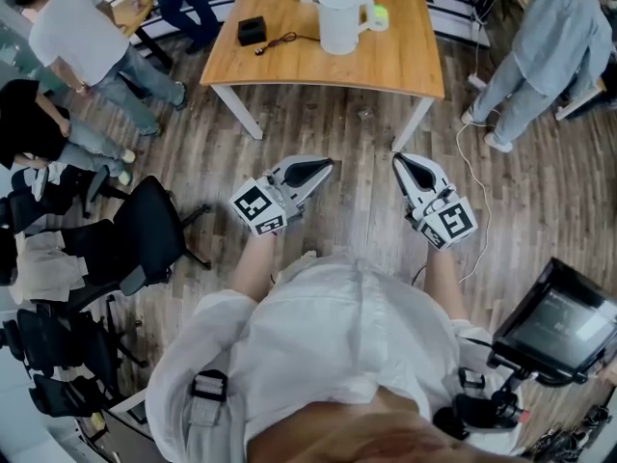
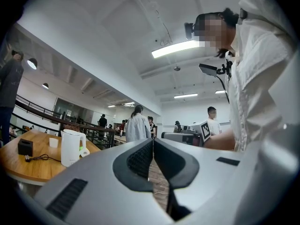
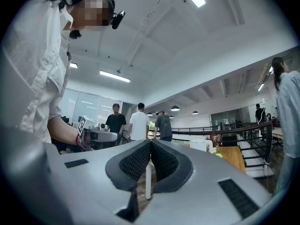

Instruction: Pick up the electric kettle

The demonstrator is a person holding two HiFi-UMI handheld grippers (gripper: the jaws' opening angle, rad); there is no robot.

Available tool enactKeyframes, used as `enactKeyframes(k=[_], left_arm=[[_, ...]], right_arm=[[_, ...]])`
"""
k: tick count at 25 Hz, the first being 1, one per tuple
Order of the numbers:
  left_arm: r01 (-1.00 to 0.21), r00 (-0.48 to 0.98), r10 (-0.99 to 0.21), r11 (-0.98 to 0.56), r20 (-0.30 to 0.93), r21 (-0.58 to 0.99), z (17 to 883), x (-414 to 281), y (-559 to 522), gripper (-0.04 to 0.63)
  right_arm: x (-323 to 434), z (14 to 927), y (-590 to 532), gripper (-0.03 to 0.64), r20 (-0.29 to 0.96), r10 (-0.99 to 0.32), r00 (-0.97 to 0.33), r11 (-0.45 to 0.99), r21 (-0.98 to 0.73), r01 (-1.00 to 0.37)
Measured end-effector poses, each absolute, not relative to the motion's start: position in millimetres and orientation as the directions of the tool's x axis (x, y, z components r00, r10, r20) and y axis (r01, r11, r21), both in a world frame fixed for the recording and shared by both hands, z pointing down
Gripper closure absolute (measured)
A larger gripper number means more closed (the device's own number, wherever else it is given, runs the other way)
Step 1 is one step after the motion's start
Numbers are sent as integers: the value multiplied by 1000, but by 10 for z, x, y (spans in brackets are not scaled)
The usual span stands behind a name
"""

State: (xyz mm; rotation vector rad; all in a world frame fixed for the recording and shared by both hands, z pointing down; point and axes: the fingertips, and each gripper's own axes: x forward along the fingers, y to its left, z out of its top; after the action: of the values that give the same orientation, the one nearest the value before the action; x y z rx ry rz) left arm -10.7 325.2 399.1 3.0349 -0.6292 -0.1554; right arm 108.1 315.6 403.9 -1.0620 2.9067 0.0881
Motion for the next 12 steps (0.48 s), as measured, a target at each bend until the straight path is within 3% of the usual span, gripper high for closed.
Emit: enactKeyframes(k=[12], left_arm=[[-401, 911, -405, -914, -83, 56, 4079, 29, 3219, 584]], right_arm=[[1227, 4122, 3086, 606, -62, -631, -774, 774, 29, -633]])
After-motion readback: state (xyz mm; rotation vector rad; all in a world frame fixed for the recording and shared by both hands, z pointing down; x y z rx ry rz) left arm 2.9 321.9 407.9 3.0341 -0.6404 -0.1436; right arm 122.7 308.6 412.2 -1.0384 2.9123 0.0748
